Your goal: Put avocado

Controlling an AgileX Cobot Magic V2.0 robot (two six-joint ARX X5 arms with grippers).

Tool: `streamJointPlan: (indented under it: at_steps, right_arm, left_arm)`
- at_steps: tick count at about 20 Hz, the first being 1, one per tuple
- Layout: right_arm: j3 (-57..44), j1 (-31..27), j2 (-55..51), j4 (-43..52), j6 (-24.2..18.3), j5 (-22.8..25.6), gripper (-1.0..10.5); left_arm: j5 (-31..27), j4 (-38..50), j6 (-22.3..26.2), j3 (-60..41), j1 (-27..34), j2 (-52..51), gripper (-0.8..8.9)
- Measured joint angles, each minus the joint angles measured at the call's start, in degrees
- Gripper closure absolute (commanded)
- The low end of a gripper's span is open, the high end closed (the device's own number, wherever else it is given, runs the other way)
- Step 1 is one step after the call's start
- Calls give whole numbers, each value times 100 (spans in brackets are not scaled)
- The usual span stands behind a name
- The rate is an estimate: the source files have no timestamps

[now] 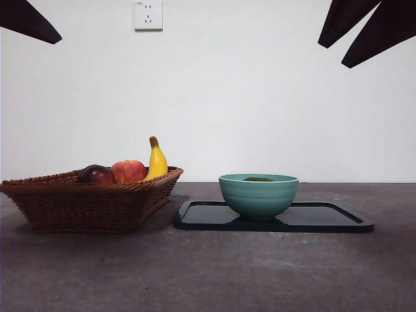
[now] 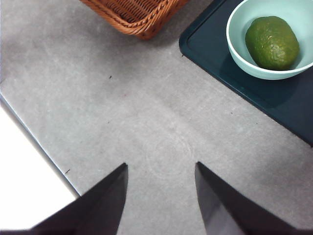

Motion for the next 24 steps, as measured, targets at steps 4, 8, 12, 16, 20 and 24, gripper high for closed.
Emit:
streamJointPlan:
  at_steps: [4, 8, 12, 16, 20, 24]
  right_arm:
    - [0, 0, 0, 2, 11, 0, 726]
    - [0, 0, 0, 0, 15, 0, 940]
    - [0, 0, 0, 2, 13, 2, 939]
    - [0, 0, 0, 4, 15, 2, 939]
    - [0, 0, 0, 4, 13, 2, 939]
    - [0, 0, 0, 4, 13, 2, 939]
  left_arm:
    - [0, 0, -2, 0, 0, 0, 514]
    - [0, 0, 0, 0, 0, 0, 805]
    - [0, -2, 0, 0, 0, 0, 805]
    - [0, -2, 0, 0, 0, 0, 805]
    - [0, -2, 0, 0, 0, 0, 805]
    - [0, -2, 0, 0, 0, 0, 805]
